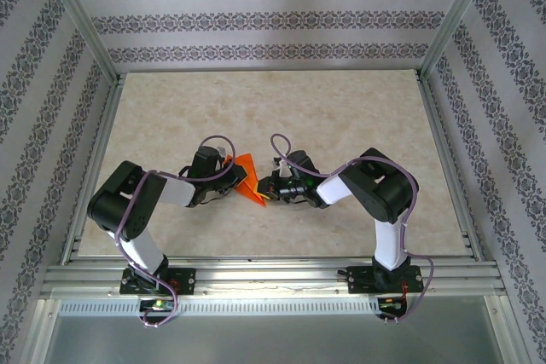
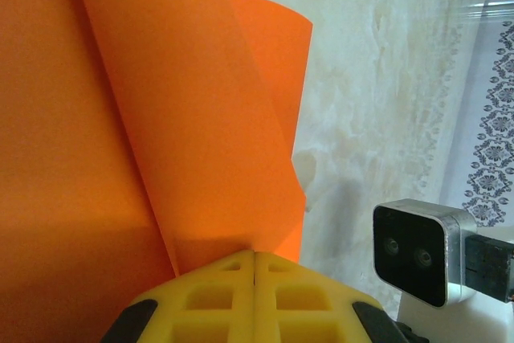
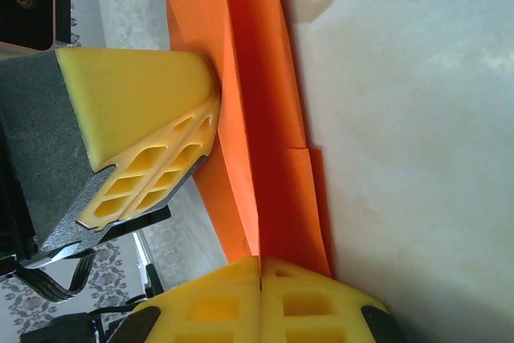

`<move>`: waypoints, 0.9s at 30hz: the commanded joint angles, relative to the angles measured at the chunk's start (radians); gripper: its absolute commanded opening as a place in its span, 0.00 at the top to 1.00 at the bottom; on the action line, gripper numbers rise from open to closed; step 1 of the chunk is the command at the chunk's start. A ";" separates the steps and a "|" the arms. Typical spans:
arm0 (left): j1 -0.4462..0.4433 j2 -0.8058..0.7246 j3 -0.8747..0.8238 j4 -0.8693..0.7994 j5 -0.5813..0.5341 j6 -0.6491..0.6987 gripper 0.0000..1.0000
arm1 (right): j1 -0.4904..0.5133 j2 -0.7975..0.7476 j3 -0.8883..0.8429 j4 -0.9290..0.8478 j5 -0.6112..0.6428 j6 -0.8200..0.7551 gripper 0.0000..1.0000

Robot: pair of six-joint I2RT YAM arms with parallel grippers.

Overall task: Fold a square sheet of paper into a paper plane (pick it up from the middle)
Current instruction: Fourth fold the wing at the center of the table.

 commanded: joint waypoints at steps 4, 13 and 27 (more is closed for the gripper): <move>0.015 0.031 0.022 0.022 0.022 0.014 0.99 | -0.019 0.024 -0.016 -0.019 0.016 0.007 1.00; 0.016 0.016 0.025 0.046 0.044 0.013 0.91 | -0.019 0.023 -0.026 -0.015 0.026 0.014 1.00; 0.019 -0.080 -0.053 -0.058 -0.066 0.029 0.91 | -0.018 0.005 -0.066 0.032 0.066 0.042 1.00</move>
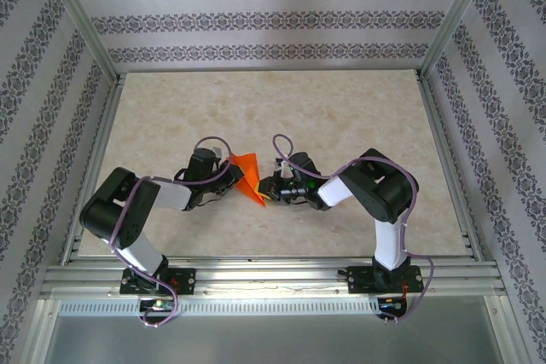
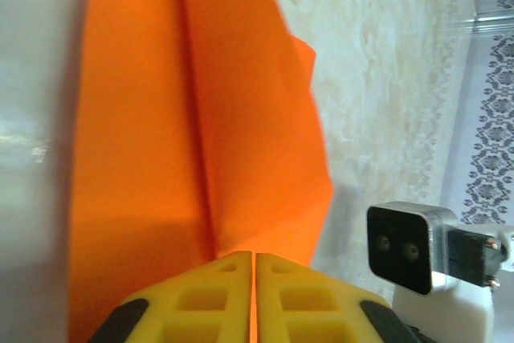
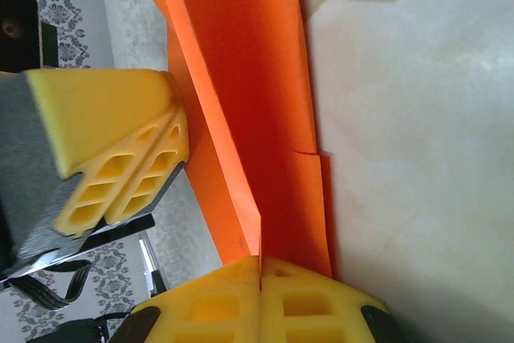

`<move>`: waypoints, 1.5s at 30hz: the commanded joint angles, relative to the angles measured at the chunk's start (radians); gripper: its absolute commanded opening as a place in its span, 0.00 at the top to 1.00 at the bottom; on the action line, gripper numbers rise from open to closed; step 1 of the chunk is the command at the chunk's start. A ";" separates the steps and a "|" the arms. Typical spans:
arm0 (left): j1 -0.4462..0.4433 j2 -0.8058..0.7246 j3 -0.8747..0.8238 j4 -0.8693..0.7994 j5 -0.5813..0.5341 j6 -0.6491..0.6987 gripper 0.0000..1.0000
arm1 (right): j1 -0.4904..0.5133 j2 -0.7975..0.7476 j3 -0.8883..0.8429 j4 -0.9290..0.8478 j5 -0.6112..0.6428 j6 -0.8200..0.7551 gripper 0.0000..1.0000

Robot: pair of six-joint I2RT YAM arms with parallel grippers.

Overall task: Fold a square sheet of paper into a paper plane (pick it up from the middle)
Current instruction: Fourth fold the wing at the center of the table.

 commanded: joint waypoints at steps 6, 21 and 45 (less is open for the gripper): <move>0.012 0.018 -0.018 -0.069 -0.009 0.006 0.95 | -0.016 0.006 -0.037 -0.028 0.053 0.019 1.00; 0.008 -0.015 -0.045 -0.096 -0.014 -0.004 0.97 | -0.012 0.009 -0.042 -0.028 0.069 0.039 1.00; 0.003 -0.012 0.114 -0.051 0.086 0.082 0.94 | -0.014 0.023 -0.040 -0.028 0.049 0.046 1.00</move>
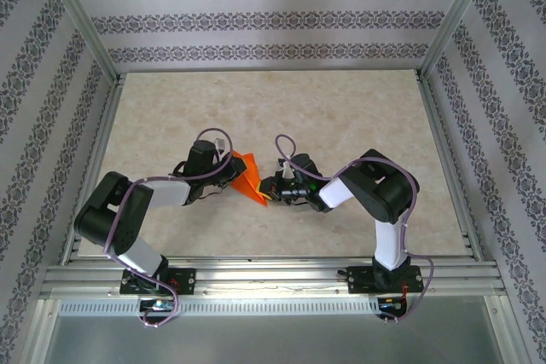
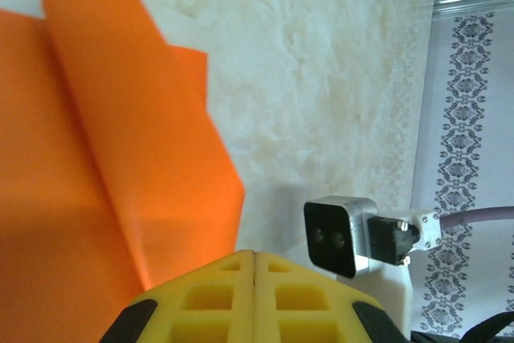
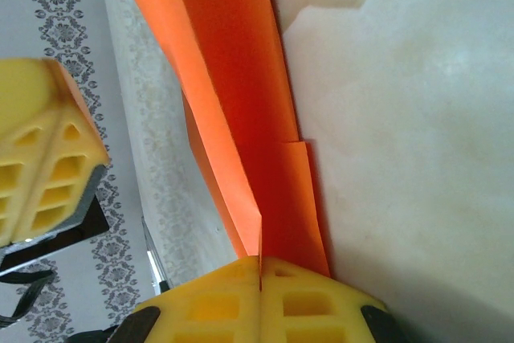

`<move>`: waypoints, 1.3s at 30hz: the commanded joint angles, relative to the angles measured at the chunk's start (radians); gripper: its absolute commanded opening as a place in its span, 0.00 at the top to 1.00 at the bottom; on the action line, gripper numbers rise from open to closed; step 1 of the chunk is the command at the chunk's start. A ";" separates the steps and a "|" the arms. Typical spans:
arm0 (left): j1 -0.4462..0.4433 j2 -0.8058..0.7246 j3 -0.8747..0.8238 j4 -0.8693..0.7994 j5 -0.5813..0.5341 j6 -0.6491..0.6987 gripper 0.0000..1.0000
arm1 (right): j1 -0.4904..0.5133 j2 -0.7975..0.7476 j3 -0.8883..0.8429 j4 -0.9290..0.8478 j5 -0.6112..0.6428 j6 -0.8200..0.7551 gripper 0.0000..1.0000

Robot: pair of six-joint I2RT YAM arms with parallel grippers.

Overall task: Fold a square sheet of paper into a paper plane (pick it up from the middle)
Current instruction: Fourth fold the wing at the center of the table.

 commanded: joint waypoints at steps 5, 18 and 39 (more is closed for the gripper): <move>0.003 0.114 0.051 0.055 0.058 0.006 0.94 | -0.017 0.024 -0.019 -0.066 0.021 0.002 1.00; 0.004 0.189 0.058 0.076 0.033 -0.010 0.94 | -0.023 0.024 -0.014 -0.070 0.006 0.005 1.00; 0.004 0.035 -0.017 -0.117 -0.088 -0.005 0.87 | -0.024 0.014 -0.034 -0.064 0.034 0.022 1.00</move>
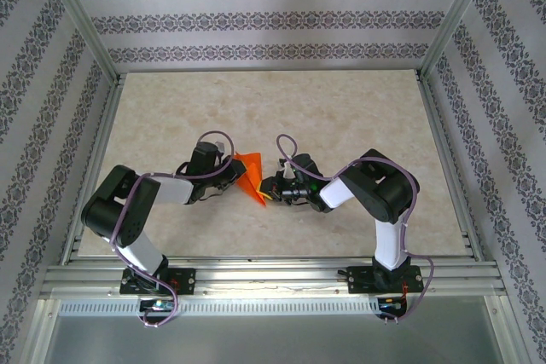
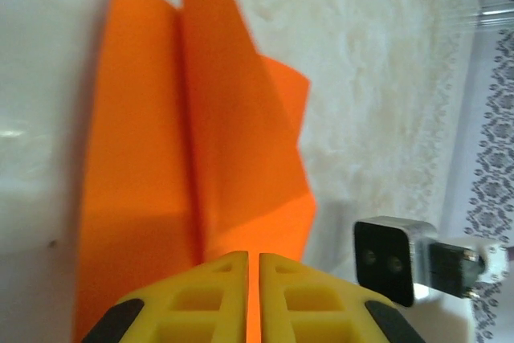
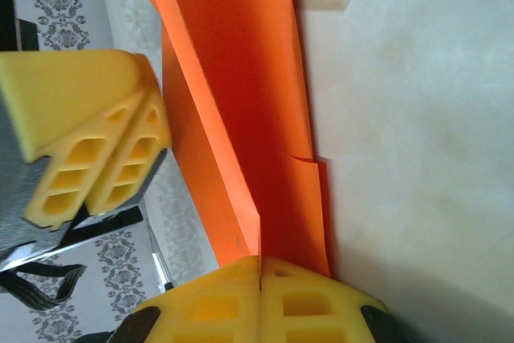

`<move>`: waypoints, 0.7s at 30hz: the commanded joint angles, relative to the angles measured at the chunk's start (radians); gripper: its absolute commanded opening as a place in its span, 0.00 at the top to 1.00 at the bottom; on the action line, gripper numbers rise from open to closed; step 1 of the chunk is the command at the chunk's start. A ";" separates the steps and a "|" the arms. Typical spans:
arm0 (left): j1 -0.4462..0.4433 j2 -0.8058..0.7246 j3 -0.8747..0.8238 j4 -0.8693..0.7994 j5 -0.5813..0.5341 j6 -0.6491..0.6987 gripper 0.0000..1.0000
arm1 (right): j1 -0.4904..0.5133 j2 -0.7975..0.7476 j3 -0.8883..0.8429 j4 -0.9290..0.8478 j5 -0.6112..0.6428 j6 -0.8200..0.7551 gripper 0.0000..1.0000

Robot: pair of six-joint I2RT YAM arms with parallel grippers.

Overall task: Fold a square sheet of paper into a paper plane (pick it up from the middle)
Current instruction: Fourth fold the wing at the center of the table.

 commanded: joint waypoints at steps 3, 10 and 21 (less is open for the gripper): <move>0.007 -0.002 0.019 -0.184 -0.029 0.036 0.88 | -0.020 0.012 -0.030 -0.075 0.038 -0.001 1.00; 0.004 0.002 0.004 -0.204 0.002 0.017 0.93 | -0.020 -0.016 -0.033 -0.074 0.041 0.001 1.00; -0.015 -0.066 -0.082 -0.199 -0.052 -0.034 0.95 | 0.006 -0.036 -0.027 -0.081 0.048 -0.005 1.00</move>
